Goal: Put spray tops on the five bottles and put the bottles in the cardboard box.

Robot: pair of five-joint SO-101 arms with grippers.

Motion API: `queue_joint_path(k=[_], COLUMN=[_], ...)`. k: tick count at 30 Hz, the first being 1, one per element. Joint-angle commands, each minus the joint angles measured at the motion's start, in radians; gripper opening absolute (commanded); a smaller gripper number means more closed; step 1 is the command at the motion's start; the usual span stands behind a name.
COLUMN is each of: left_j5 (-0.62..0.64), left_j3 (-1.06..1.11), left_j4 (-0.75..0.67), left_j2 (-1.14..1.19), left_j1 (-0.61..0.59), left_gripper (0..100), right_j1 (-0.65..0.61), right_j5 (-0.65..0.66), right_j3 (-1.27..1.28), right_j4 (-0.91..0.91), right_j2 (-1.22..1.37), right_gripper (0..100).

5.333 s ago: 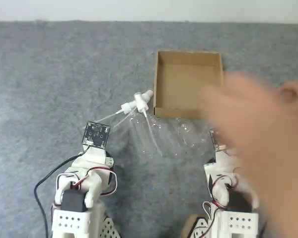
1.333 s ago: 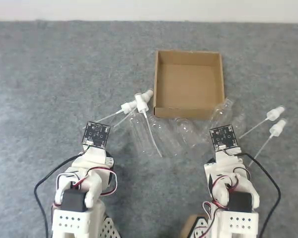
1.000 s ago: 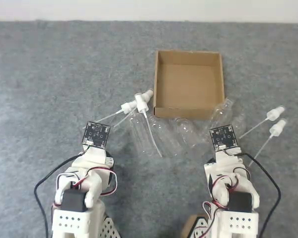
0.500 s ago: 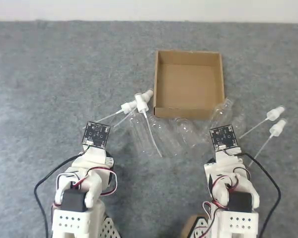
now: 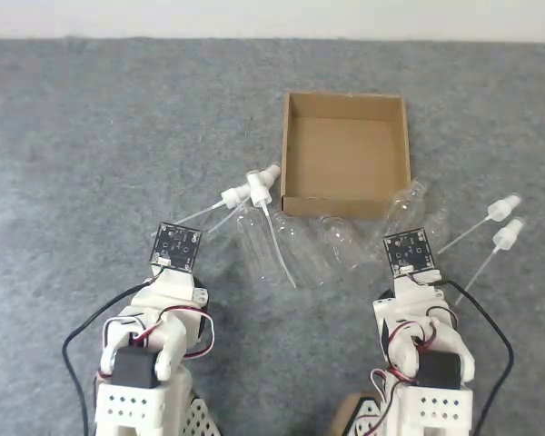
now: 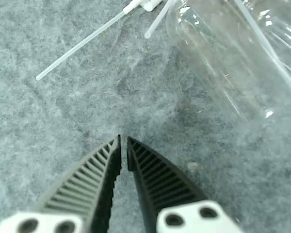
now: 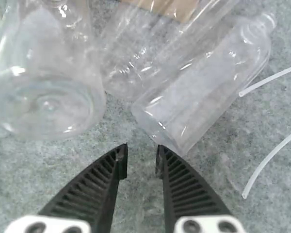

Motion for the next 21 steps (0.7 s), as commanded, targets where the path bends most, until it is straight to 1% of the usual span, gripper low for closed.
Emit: queue_joint_path(k=[1,17,21], left_j5=[0.003,0.003,0.003], left_j3=[-0.012,-0.012,-0.012], left_j4=[0.003,0.003,0.003], left_j2=[-0.020,-0.020,-0.020], left_j1=[0.006,0.014,0.012], left_gripper=[1,1,1], right_j1=[0.008,0.008,0.007], right_j5=[0.012,0.011,0.011], right_j3=[0.018,0.018,0.018], right_j4=[0.001,0.001,-0.039], right_j2=[-0.021,-0.021,-0.021], right_gripper=[8.0,8.4,8.4])
